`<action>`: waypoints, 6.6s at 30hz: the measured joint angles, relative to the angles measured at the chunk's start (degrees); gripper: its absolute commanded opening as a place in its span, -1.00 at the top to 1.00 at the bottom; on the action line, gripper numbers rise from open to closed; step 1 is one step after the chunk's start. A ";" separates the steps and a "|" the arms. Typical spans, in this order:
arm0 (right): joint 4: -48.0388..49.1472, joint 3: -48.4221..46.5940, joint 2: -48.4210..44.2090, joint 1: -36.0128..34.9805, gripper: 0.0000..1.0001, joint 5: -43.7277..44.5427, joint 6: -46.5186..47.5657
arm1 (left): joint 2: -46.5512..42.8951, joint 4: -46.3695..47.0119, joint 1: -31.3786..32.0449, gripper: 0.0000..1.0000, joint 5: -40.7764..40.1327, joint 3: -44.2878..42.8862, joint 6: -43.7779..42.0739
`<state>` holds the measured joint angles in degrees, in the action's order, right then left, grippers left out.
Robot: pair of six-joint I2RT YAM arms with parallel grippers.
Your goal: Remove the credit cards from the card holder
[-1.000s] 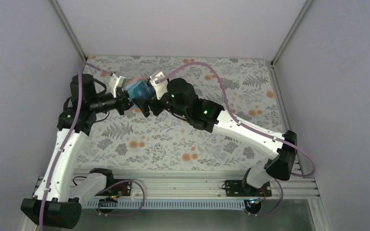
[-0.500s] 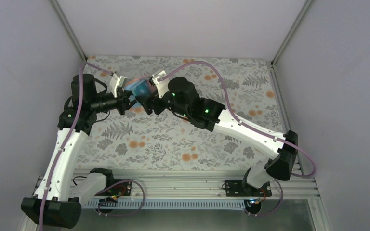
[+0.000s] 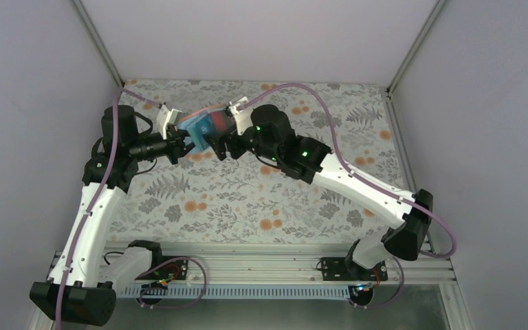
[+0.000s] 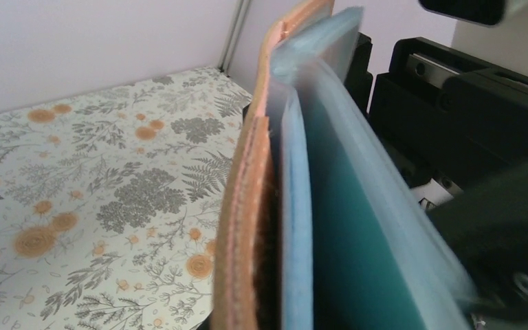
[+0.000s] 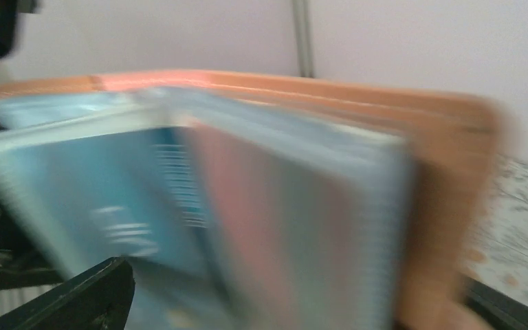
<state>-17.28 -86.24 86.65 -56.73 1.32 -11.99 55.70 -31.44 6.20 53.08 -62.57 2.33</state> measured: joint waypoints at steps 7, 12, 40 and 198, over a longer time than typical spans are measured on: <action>-3.26 1.03 -2.23 3.15 -0.99 3.63 0.22 | -0.22 0.00 -0.07 0.95 0.52 0.00 -0.02; -3.17 1.09 -2.73 3.21 -0.98 0.61 2.25 | -0.22 0.02 -0.07 0.95 0.48 0.00 0.07; 0.92 -3.80 3.52 -5.79 -0.99 5.55 7.52 | -0.20 0.02 -0.68 0.95 -0.61 0.00 0.24; -10.23 -1.38 10.71 8.81 0.92 -57.64 14.86 | -25.35 20.57 -14.08 0.65 16.28 29.70 13.05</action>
<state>-27.51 -87.61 97.36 -47.92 -56.31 2.87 30.35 -10.87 -7.88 69.36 -32.86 15.38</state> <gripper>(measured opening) 0.045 0.181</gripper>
